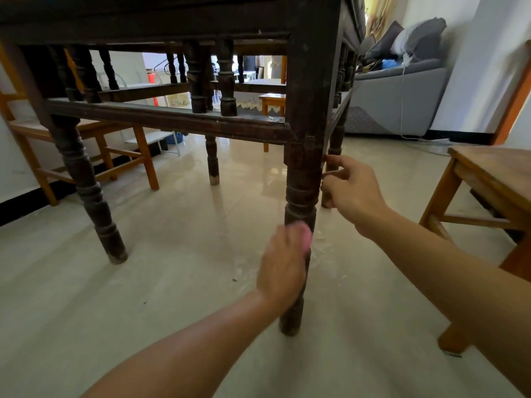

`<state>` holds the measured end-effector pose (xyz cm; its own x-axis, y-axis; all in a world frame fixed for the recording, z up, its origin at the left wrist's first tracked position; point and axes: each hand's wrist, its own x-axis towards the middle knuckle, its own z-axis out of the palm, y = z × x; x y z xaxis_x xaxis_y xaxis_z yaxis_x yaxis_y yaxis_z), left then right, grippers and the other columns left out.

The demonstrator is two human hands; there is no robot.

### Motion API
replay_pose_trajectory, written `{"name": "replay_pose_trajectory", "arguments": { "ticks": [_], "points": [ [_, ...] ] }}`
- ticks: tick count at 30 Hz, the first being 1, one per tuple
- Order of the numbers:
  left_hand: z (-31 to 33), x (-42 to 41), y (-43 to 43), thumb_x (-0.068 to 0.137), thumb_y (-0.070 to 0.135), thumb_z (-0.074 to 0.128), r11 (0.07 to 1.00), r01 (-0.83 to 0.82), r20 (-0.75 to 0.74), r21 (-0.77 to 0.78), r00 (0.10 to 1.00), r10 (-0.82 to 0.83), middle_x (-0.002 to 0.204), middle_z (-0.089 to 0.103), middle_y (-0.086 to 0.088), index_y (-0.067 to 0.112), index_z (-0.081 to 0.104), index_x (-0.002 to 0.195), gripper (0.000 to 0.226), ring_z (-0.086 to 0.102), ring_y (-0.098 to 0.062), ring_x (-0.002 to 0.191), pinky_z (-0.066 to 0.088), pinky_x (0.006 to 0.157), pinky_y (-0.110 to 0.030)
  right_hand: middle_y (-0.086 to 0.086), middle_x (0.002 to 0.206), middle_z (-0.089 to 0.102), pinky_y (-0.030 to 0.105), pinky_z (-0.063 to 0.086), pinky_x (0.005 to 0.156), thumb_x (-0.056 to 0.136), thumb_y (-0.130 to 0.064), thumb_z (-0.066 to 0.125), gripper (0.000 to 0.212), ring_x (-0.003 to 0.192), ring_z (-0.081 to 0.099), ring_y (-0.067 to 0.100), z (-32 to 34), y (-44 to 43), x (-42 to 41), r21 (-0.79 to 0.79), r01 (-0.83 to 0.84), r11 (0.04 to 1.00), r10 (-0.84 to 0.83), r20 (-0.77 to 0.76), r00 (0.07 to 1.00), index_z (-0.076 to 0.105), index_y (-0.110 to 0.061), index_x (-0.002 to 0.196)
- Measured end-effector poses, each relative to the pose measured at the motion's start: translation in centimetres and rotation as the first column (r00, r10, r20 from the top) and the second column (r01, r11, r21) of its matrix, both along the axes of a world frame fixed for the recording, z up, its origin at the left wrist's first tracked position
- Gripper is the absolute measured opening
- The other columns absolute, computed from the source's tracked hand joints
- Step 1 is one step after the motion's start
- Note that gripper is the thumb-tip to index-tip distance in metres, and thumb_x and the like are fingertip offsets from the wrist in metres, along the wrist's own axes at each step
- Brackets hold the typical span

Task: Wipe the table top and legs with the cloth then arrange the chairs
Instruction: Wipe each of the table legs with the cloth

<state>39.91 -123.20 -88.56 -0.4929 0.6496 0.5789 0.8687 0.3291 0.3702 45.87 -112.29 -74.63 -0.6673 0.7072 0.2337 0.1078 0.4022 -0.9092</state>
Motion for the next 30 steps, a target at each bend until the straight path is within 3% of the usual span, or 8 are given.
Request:
{"name": "replay_pose_trajectory", "arguments": {
  "ticks": [3, 8, 12, 15, 18, 21, 27, 30],
  "points": [
    [-2.9, 1.3, -1.2, 0.092, 0.014, 0.057, 0.938, 0.135, -0.099, -0.319, 0.98, -0.175, 0.115, 0.048, -0.001, 0.023, 0.04, 0.12, 0.034, 0.058, -0.02, 0.095, 0.054, 0.078, -0.034, 0.0, 0.145, 0.043, 0.038, 0.049, 0.1, 0.093, -0.008, 0.06, 0.068, 0.123, 0.049, 0.017, -1.3, -1.3, -0.1, 0.271, -0.001, 0.963, 0.0, 0.002, 1.0, 0.029, -0.027, 0.15],
    [0.7, -2.8, -1.1, 0.095, 0.004, 0.05, 0.951, -0.206, 0.27, 0.231, 0.952, 0.14, 0.104, 0.046, 0.007, 0.027, 0.044, 0.102, 0.025, 0.052, -0.003, 0.086, 0.046, 0.076, -0.014, -0.002, 0.161, 0.017, 0.035, 0.047, 0.101, 0.093, -0.016, 0.06, 0.085, 0.135, 0.042, 0.02, -3.9, -1.9, -0.4, 0.572, 0.0, 0.82, 0.011, -0.016, 1.0, 0.002, -0.025, 0.155],
    [-2.6, -1.1, -0.8, 0.091, 0.001, 0.049, 0.99, 0.004, 0.123, -0.142, 0.992, 0.014, 0.113, 0.051, -0.008, 0.012, 0.043, 0.116, 0.028, 0.056, -0.025, 0.095, 0.049, 0.078, -0.034, 0.003, 0.163, 0.008, 0.044, 0.047, 0.105, 0.094, -0.021, 0.059, 0.09, 0.14, 0.038, 0.026, -5.5, -1.3, 0.0, 0.638, -0.063, 0.768, 0.053, 0.034, 0.998, -0.007, -0.023, 0.155],
    [-5.2, 0.0, -1.9, 0.097, 0.022, 0.052, 0.893, 0.232, -0.041, -0.386, 0.963, -0.267, 0.11, 0.052, 0.001, 0.02, 0.051, 0.109, 0.013, 0.056, -0.019, 0.095, 0.051, 0.081, -0.034, 0.008, 0.163, 0.012, 0.046, 0.048, 0.104, 0.093, -0.02, 0.059, 0.085, 0.141, 0.036, 0.03, -5.8, -0.4, 0.5, 0.706, -0.074, 0.705, 0.077, 0.028, 0.997, 0.001, -0.019, 0.155],
    [-3.4, -2.1, -1.8, 0.097, 0.024, 0.051, 0.994, -0.028, 0.009, -0.102, 1.0, 0.029, 0.089, 0.057, 0.009, 0.022, 0.054, 0.089, 0.009, 0.058, -0.008, 0.08, 0.046, 0.062, -0.01, 0.022, 0.158, 0.019, 0.051, 0.042, 0.107, 0.088, -0.013, 0.061, 0.075, 0.143, 0.029, 0.037, -5.6, 0.3, 0.7, 0.886, 0.012, 0.464, 0.112, -0.072, 0.991, 0.02, -0.017, 0.151],
    [-1.7, -3.4, -0.5, 0.097, 0.011, 0.048, 0.976, -0.178, 0.145, 0.122, 0.976, 0.16, 0.088, 0.053, 0.009, 0.02, 0.05, 0.091, 0.011, 0.057, -0.005, 0.081, 0.044, 0.066, -0.006, 0.023, 0.156, 0.024, 0.056, 0.027, 0.114, 0.088, -0.018, 0.055, 0.06, 0.147, 0.018, 0.041, -5.0, 0.1, -0.1, 0.961, 0.085, 0.261, 0.095, -0.113, 0.989, 0.036, -0.019, 0.145],
    [-5.8, -0.7, -2.4, 0.099, 0.023, 0.043, 0.956, 0.198, -0.067, -0.217, 0.974, -0.217, 0.102, 0.054, 0.002, 0.022, 0.054, 0.1, 0.011, 0.056, -0.017, 0.087, 0.05, 0.079, -0.033, 0.014, 0.158, 0.029, 0.058, 0.026, 0.114, 0.089, -0.022, 0.061, 0.027, 0.149, 0.015, 0.037, -6.4, 1.4, -1.6, 0.994, -0.078, 0.073, 0.054, 0.075, 0.996, 0.069, -0.018, 0.115],
    [-5.7, -2.6, -3.0, 0.096, 0.014, 0.05, 0.996, -0.001, 0.136, -0.089, 0.991, 0.013, 0.092, 0.05, 0.012, 0.021, 0.053, 0.094, 0.008, 0.054, -0.005, 0.081, 0.05, 0.072, -0.015, 0.01, 0.156, 0.035, 0.061, 0.024, 0.114, 0.092, -0.024, 0.055, 0.024, 0.149, 0.014, 0.035, -7.8, 1.8, -2.0, 0.991, -0.124, 0.052, 0.071, 0.12, 0.99, 0.073, -0.018, 0.107]
  ]
}}
